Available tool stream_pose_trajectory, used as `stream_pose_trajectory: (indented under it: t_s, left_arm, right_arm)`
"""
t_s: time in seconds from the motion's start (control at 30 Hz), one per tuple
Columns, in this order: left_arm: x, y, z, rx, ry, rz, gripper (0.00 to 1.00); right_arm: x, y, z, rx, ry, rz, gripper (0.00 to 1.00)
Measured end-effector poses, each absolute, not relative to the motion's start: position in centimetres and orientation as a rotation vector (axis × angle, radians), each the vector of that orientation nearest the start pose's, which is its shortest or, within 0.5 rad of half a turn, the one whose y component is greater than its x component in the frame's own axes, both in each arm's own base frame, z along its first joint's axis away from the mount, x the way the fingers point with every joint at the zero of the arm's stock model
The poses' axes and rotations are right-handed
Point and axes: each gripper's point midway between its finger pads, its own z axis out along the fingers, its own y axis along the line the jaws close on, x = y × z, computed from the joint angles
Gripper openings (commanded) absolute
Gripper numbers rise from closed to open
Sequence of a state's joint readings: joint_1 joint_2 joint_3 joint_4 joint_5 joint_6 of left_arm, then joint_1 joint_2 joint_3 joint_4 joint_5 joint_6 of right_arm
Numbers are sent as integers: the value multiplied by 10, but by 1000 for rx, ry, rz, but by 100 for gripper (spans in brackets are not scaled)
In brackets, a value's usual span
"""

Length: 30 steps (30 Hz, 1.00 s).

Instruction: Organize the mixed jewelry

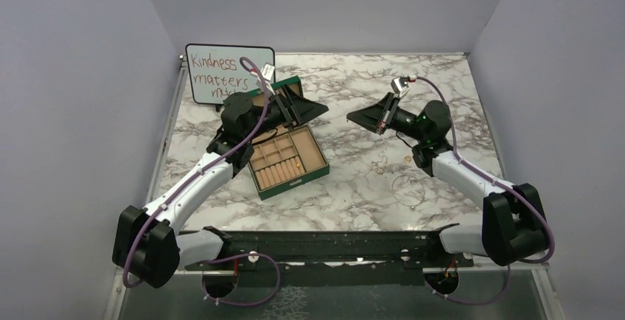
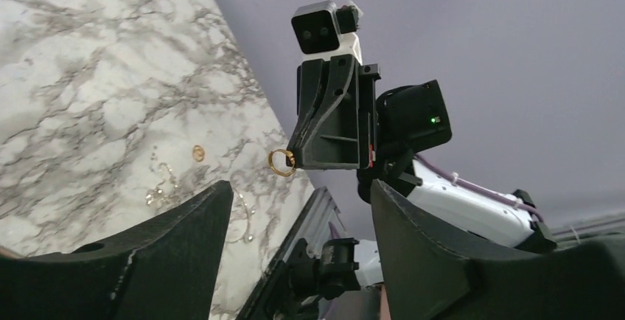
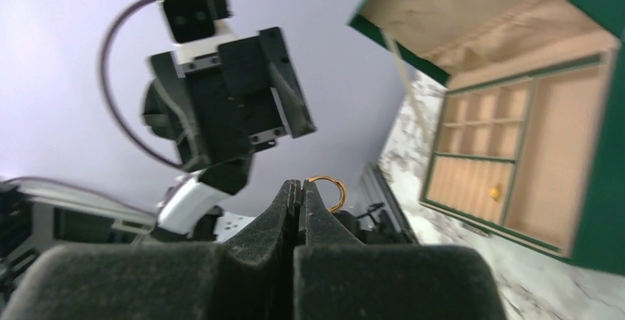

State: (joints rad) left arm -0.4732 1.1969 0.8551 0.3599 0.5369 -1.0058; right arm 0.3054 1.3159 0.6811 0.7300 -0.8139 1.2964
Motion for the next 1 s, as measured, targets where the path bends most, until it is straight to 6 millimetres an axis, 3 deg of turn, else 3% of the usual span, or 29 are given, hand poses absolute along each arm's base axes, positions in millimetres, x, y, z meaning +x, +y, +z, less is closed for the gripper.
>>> stream_pose_trajectory:
  t_s: [0.13,0.47,0.83,1.0]
  left_arm:
    - [278,-284,334,32,1734,-1612,58]
    - [258,-297,361,151,1674,-1789,53]
    - [233,-307,390,274,1556,-1947,57]
    - [223,-306,406,306,1476,-2002,52]
  right_arm:
    - [279,255,311,59,1713,1899,1]
    - [246,261,378,-92,1488,2073,1]
    - [228,273,402,-163,1384,2193,1]
    - [222,277,409,-193,1353,2220,1]
